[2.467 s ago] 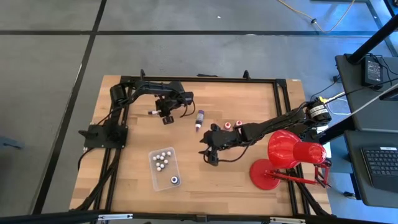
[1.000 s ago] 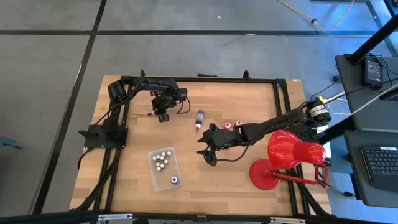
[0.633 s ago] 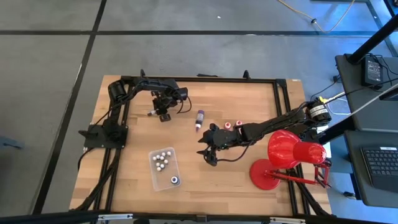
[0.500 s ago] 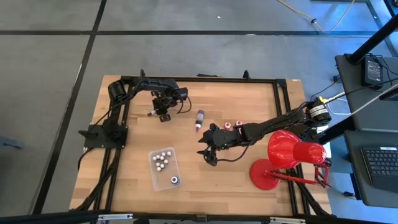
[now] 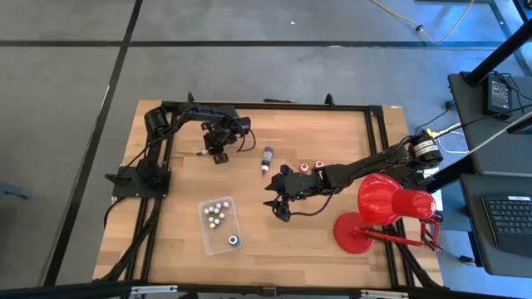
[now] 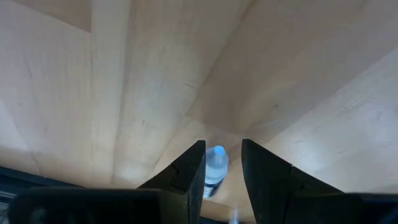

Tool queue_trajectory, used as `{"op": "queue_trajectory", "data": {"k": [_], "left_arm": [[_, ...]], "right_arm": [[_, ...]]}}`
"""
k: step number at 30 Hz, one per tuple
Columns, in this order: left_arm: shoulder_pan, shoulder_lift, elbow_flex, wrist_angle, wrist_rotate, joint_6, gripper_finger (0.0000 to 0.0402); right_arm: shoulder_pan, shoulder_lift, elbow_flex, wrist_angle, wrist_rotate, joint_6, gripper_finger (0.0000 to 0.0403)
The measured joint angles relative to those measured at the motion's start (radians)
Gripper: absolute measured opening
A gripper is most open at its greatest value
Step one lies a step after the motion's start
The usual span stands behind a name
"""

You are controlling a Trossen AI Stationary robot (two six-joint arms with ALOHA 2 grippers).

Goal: Pick & Place food coloring
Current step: Put the small red food coloring bottle into the bin

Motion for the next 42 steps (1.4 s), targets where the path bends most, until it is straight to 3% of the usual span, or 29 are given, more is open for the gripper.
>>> {"op": "queue_trajectory", "data": {"k": [7, 15, 27, 37, 42], "left_arm": [[0.0, 0.0, 0.0, 0.0, 0.006, 0.0, 0.0102], [0.0, 0.0, 0.0, -0.007, -0.17, 0.001, 0.0095], [0.0, 0.0, 0.0, -0.007, -0.115, -0.053, 0.0094], [-0.011, 0.0, 0.0, -0.107, -0.171, 0.0, 0.0092], [-0.014, 0.0, 0.0, -0.093, -0.177, -0.064, 0.0091]], "right_arm": [[0.0, 0.0, 0.0, 0.0, 0.0, 0.0, 0.0255], [0.0, 0.0, 0.0, 0.0, 0.0, 0.0, 0.0255], [0.0, 0.0, 0.0, 0.0, 0.0, 0.0, 0.0255], [0.0, 0.0, 0.0, 0.0, 0.0, 0.0, 0.0255], [0.0, 0.0, 0.0, -0.001, 0.0, 0.0, 0.0255]]}}
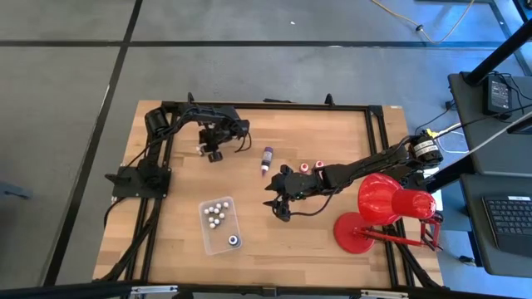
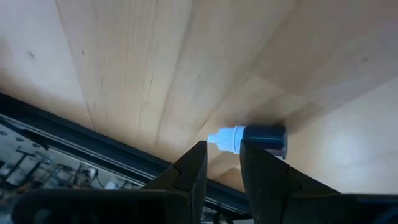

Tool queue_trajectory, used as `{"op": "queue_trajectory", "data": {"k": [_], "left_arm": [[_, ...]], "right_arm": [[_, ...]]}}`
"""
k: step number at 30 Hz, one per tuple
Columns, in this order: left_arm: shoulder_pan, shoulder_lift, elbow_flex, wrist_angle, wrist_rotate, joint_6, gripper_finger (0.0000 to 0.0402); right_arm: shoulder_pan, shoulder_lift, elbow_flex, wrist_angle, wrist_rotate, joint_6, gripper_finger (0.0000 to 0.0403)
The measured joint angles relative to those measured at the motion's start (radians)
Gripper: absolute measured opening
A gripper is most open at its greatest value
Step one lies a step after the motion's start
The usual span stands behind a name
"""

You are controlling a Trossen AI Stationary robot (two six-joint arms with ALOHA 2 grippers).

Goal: Pick & Place food coloring
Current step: Put the small red food coloring bottle into the bin

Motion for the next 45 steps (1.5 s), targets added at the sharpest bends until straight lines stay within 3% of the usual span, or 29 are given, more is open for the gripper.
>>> {"op": "queue_trajectory", "data": {"k": [17, 26, 35, 40, 45], "left_arm": [[0.0, 0.0, 0.0, -0.017, 0.003, -0.083, 0.0141], [0.0, 0.0, 0.0, -0.076, 0.002, -0.036, 0.0186], [-0.002, -0.005, 0.0, -0.124, 0.004, 0.002, 0.0189], [-0.006, -0.106, 0.0, -0.091, 0.037, -0.014, 0.0187], [-0.008, -0.299, 0.0, -0.012, 0.132, -0.045, 0.0191]], "right_arm": [[0.0, 0.0, 0.0, -0.018, -0.029, 0.004, 0.0255], [0.0, 0.0, 0.0, -0.018, -0.03, 0.004, 0.0255], [0.001, 0.0, 0.0, -0.018, -0.033, 0.004, 0.0255], [0.001, 0.0, 0.0, -0.032, -0.036, 0.003, 0.0255], [0.0, 0.0, 0.0, -0.066, -0.036, 0.0, 0.0255]]}}
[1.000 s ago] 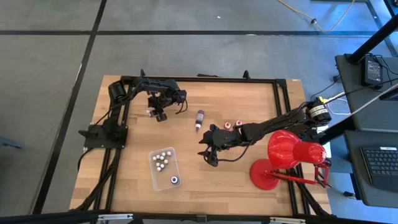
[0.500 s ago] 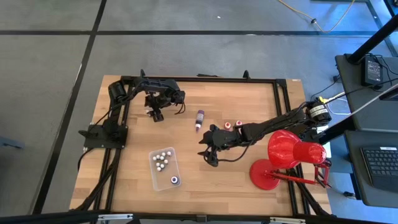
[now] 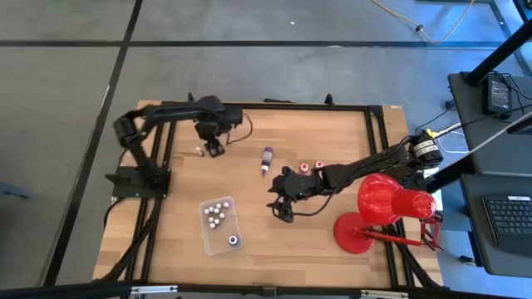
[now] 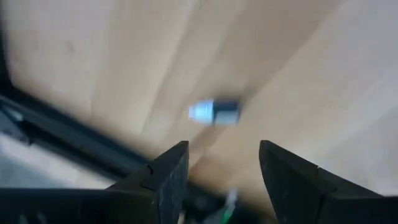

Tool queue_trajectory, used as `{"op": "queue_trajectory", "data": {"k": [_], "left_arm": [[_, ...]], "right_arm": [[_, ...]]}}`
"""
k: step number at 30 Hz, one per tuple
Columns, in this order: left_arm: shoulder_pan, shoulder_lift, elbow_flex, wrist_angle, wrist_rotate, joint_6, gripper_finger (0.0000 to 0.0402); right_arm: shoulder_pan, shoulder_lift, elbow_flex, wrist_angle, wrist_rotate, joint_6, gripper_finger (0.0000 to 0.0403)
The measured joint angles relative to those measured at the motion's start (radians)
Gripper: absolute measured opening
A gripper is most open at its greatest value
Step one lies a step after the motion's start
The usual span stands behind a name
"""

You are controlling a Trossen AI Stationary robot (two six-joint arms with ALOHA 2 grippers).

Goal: Pick & Place food coloring
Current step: Put the small red food coloring bottle into the bin

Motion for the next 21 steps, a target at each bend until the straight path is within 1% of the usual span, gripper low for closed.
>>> {"op": "queue_trajectory", "data": {"k": [3, 6, 10, 13, 16, 21], "left_arm": [[0.003, -0.104, 0.0, 0.107, 0.048, -0.061, 0.0191], [0.002, -0.174, 0.0, 0.143, 0.091, -0.091, 0.0189], [-0.014, -0.221, 0.0, 0.141, 0.065, -0.197, 0.0187], [-0.035, -0.232, -0.015, 0.14, 0.001, -0.318, 0.0189], [-0.048, -0.232, -0.093, 0.135, -0.021, -0.44, 0.0188], [-0.055, -0.231, -0.279, 0.134, -0.029, -0.613, 0.0185]], "right_arm": [[0.0, 0.0, 0.0, -0.022, 0.0, 0.0, 0.0255], [0.001, 0.0, 0.0, -0.073, 0.0, -0.003, 0.0255], [0.001, 0.0, 0.0, -0.144, 0.0, -0.005, 0.0255], [0.001, 0.0, 0.0, -0.17, 0.0, -0.03, 0.0255], [0.001, 0.0, 0.0, -0.173, 0.0, -0.052, 0.0255], [0.001, 0.004, 0.0, -0.176, 0.0, -0.102, 0.0255]]}}
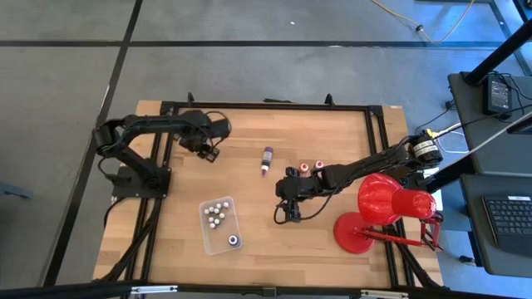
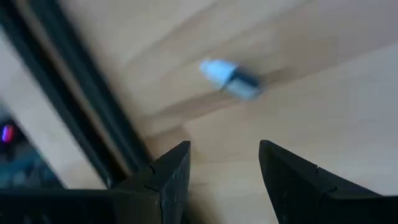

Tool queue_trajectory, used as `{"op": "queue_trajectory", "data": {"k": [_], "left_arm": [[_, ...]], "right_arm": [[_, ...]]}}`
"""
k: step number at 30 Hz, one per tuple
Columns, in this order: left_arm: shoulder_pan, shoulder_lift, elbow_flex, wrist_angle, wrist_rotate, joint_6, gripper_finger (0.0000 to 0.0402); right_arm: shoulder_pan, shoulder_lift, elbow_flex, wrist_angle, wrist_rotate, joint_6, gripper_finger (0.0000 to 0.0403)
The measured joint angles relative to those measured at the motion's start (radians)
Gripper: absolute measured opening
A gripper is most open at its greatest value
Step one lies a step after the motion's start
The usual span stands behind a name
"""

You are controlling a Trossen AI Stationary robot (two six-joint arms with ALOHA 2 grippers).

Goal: Pick & Place food coloring
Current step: Put the small red food coloring bottle into the bin

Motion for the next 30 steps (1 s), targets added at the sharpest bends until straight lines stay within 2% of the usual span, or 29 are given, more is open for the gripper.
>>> {"op": "queue_trajectory", "data": {"k": [4, 8, 12, 15, 18, 23, 30], "left_arm": [[0.008, -0.032, -0.081, 0.019, 0.0, -0.117, 0.0186], [0.007, -0.097, -0.109, 0.136, 0.017, -0.184, 0.0183], [0.007, -0.156, -0.114, 0.283, -0.052, -0.286, 0.0182], [0.007, -0.167, -0.114, 0.32, -0.084, -0.409, 0.0181], [-0.002, -0.163, -0.115, 0.316, -0.089, -0.459, 0.018], [-0.032, -0.142, -0.116, 0.322, -0.193, -0.601, 0.018], [-0.035, -0.082, -0.116, 0.283, -0.195, -0.716, 0.0178]], "right_arm": [[0.0, 0.006, 0.0, 0.001, 0.0, -0.034, 0.0255], [0.0, 0.016, 0.0, 0.005, 0.0, -0.056, 0.0255], [0.0, 0.036, 0.0, 0.008, 0.0, -0.056, 0.0255], [0.0, 0.058, 0.0, 0.009, 0.0, -0.059, 0.0255], [0.0, 0.086, 0.0, 0.006, 0.0, -0.06, 0.0255], [0.0, 0.12, 0.0, 0.014, 0.0, -0.056, 0.0255], [0.001, 0.122, 0.0, 0.037, 0.0, -0.052, 0.0255]]}}
